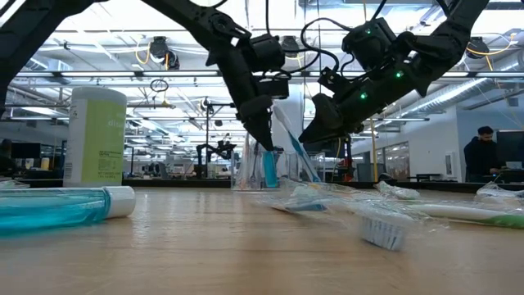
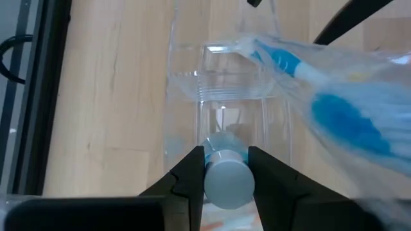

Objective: Pick & Place toothbrushing station
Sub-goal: Adjust the blue mouthwash in the transparent organizer, then put the top green toothbrush into the transparent organizer

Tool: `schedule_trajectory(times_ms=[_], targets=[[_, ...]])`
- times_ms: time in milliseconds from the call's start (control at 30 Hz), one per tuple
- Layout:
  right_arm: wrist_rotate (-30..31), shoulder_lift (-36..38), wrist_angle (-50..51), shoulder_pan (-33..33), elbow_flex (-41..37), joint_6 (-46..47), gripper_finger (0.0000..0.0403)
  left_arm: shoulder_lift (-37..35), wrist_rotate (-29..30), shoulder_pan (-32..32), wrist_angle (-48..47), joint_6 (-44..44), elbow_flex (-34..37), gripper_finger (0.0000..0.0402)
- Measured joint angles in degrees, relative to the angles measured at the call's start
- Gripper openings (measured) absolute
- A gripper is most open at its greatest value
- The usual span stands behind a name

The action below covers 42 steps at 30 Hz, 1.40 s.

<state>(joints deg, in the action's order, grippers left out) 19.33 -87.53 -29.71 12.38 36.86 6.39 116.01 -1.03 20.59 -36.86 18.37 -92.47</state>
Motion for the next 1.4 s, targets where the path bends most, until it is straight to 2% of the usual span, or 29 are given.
schedule_trajectory(times_ms=[300, 533, 767, 900, 1133, 1400], targets=[[0.00, 0.00, -0.01, 0.00, 0.00, 0.00, 0.0155, 0.09, -0.38, 0.05, 1.01, 1.23, 0.02, 0.0112], [0.00, 0.00, -0.02, 0.00, 0.00, 0.00, 0.0155, 0.09, 2.86, 0.05, 4.12, 1.02, 0.02, 0.0160], [0.00, 0.00, 0.00, 0.00, 0.00, 0.00, 0.0155, -0.09, 0.85, -0.13, 7.34, -0.22, 0.00, 0.0199], [0.00, 0.00, 0.00, 0.00, 0.00, 0.00, 0.0155, -1.24, 1.36, -0.17, 3.63, -0.51, 0.07, 0.0202], [-0.02, 0.00, 0.00, -0.02, 0.00, 0.00, 0.0155, -6.86, 6.94, -0.50, -3.80, -0.99, 0.07, 0.0180], [-0.15, 0.00, 2.08, -0.11, 0.00, -0.02, 0.0155, -15.89, 5.05, -0.46, -16.75, -1.06, 0.07, 0.0164]])
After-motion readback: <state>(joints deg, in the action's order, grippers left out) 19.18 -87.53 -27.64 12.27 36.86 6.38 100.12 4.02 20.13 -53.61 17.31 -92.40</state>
